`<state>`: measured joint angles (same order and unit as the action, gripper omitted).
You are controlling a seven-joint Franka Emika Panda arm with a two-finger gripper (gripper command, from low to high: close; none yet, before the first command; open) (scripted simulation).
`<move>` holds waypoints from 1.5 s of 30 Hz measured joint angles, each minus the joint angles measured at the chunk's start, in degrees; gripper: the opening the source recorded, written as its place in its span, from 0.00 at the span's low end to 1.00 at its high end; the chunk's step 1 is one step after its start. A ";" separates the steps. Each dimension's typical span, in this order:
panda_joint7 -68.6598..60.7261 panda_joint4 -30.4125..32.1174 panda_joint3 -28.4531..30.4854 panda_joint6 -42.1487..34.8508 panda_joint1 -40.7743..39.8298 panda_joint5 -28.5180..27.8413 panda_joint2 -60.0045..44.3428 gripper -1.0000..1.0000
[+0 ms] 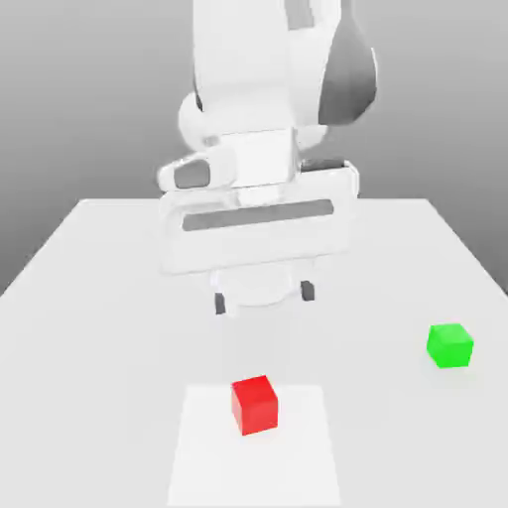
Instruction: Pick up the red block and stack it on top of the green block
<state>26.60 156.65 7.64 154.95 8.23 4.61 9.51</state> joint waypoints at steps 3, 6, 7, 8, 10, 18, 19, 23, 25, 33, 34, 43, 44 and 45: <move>-0.12 4.34 0.02 4.77 -0.50 -3.91 -6.68 0.50; -0.83 4.65 -0.22 8.39 -0.61 -3.96 -11.10 0.50; -1.27 4.48 -0.39 9.58 -0.60 -3.45 -12.49 0.50; -1.75 4.29 -0.67 10.77 -0.74 -2.85 -13.90 0.50; -2.67 3.92 -1.62 13.21 -1.40 -1.60 -16.77 0.50; -4.21 3.34 -4.42 17.84 -3.62 0.71 -22.32 0.00; -4.17 3.34 -4.43 17.82 -3.63 0.67 -22.32 0.00; -3.41 3.53 -3.67 16.06 -3.16 -0.52 -20.18 0.00; -2.42 3.84 -2.92 13.74 -2.78 -1.94 -17.42 0.00; 1.68 5.18 -4.65 5.14 -0.79 -4.43 -7.81 0.00; 2.99 5.02 -6.37 4.50 3.02 -4.05 -7.35 0.00; 17.02 3.03 -19.89 -0.68 23.35 -1.05 -4.02 0.00; 18.59 2.80 -21.76 -1.24 25.16 -0.71 -3.65 0.00; 20.17 2.57 -23.76 -1.88 27.06 -0.30 -3.17 0.00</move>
<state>46.77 159.22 -16.12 153.07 35.29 4.31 6.34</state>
